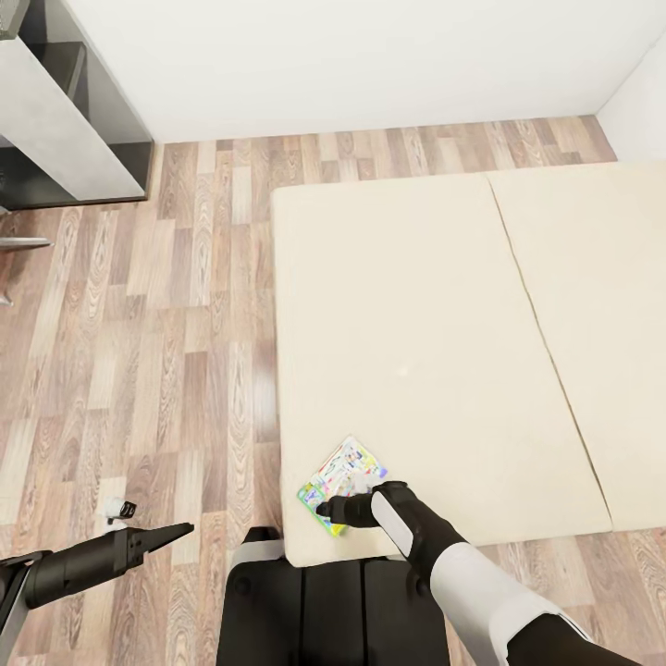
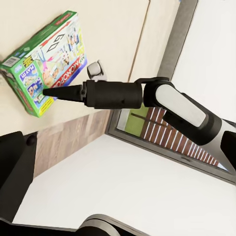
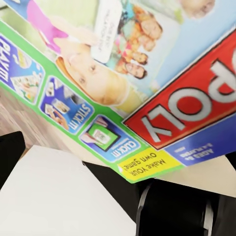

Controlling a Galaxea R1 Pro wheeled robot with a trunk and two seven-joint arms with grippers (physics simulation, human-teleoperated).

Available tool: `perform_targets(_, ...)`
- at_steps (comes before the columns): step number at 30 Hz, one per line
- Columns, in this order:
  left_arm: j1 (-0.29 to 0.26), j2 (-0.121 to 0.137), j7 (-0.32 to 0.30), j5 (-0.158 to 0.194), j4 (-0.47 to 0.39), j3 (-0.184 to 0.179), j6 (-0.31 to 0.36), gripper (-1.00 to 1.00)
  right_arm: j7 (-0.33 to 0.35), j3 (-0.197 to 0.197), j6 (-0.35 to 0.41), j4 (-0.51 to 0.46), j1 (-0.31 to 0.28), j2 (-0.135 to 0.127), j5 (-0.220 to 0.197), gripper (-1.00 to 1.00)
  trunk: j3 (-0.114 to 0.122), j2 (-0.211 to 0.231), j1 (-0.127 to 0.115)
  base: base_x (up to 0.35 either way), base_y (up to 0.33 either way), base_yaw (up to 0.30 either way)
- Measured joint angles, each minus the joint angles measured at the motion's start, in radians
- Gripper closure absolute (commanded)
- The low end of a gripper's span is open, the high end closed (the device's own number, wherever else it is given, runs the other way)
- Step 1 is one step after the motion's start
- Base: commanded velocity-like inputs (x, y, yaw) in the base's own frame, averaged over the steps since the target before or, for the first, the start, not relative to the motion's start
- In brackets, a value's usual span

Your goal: Put all the toys in the child's room - the three board games (two on the bed and one on the table), the two jigsaw puzzles on the table, and the tennis ball on the table - inside the toy box on the table in the child's room.

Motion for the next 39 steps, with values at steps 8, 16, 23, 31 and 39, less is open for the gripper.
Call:
perform_targets(8, 0.0, 0.0, 0.0, 0.002, 0.0, 0.0, 0.0, -1.0, 0.0, -0.001, 0.0, -0.001, 0.0, 0.0, 0.0, -1.0, 0.0, 0.0, 0.0, 0.0, 0.017, 0.0)
perform_targets(16, 0.0, 0.0, 0.0, 0.002, 0.0, 0.0, 0.0, -1.0, 0.0, -0.001, 0.0, -0.006, 0.0, 0.0, -0.001, -1.0, 0.0, 0.0, 0.0, 0.0, 0.001, 0.0)
perform_targets(23, 0.0, 0.0, 0.0, 0.002, 0.0, 0.0, 0.0, -1.0, 0.0, -0.003, 0.0, -0.008, 0.0, 0.0, -0.003, -1.0, 0.0, 0.0, 0.0, 0.0, 0.0, 0.0)
perform_targets(31, 0.0, 0.0, 0.0, 0.001, 0.0, 0.0, 0.0, -1.0, 0.001, -0.004, -0.001, -0.008, 0.0, 0.0, -0.004, -1.0, 0.0, 0.0, 0.0, 0.0, 0.0, 0.0)
perform_targets(39, 0.0, 0.0, 0.0, 0.0, 0.0, -0.001, 0.0, -1.0, 0.004, -0.006, -0.001, -0.008, 0.0, 0.0, -0.005, -1.0, 0.0, 0.0, 0.0, 0.0, 0.036, 0.0)
